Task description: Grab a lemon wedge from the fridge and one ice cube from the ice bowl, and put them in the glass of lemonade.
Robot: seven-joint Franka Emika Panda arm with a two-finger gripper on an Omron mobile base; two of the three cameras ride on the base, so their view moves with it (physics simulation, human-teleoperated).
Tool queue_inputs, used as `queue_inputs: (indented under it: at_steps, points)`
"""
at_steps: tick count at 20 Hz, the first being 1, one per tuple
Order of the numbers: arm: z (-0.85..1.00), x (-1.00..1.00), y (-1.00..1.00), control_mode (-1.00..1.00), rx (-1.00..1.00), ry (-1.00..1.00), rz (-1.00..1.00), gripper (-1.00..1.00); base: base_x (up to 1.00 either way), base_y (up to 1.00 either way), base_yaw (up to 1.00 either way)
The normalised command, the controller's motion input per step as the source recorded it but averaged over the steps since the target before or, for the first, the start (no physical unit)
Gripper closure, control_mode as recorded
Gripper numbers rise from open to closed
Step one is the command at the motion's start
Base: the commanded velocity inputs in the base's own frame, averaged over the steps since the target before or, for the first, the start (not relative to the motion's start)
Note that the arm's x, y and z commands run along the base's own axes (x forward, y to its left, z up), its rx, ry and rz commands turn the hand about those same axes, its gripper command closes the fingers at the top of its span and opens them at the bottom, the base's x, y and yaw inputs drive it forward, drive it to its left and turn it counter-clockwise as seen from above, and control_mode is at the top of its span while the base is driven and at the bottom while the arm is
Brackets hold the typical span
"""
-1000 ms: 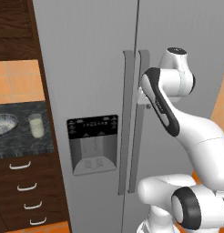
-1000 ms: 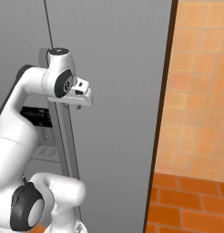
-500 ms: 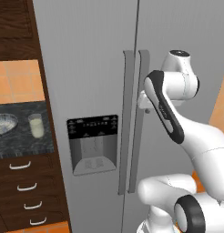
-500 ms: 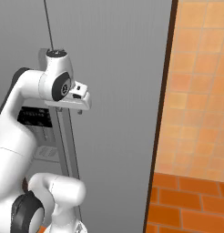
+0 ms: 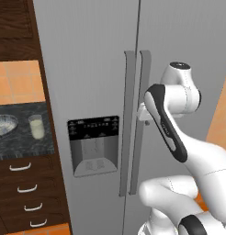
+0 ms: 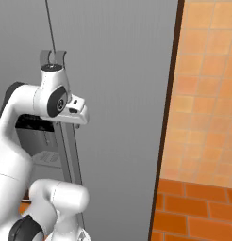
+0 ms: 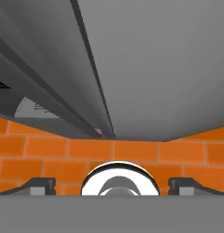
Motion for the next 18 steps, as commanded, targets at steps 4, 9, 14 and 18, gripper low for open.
queue_inputs:
  at_steps: [4,9,14,18]
  points:
    - [-0.14,-0.25,0.14,-1.0,0.0,0.0,0.0,-1.0,0.0,0.0,0.0]
    - [0.0,-0.05,0.0,1.0,0.0,0.0,0.0,-1.0,-0.04,0.08,0.0]
    - [0.0,0.0,0.0,1.0,0.0,0.0,0.0,-1.0,-0.11,1.0,0.0]
    - [0.0,0.0,0.0,1.0,0.0,0.0,0.0,-1.0,0.0,1.0,0.0]
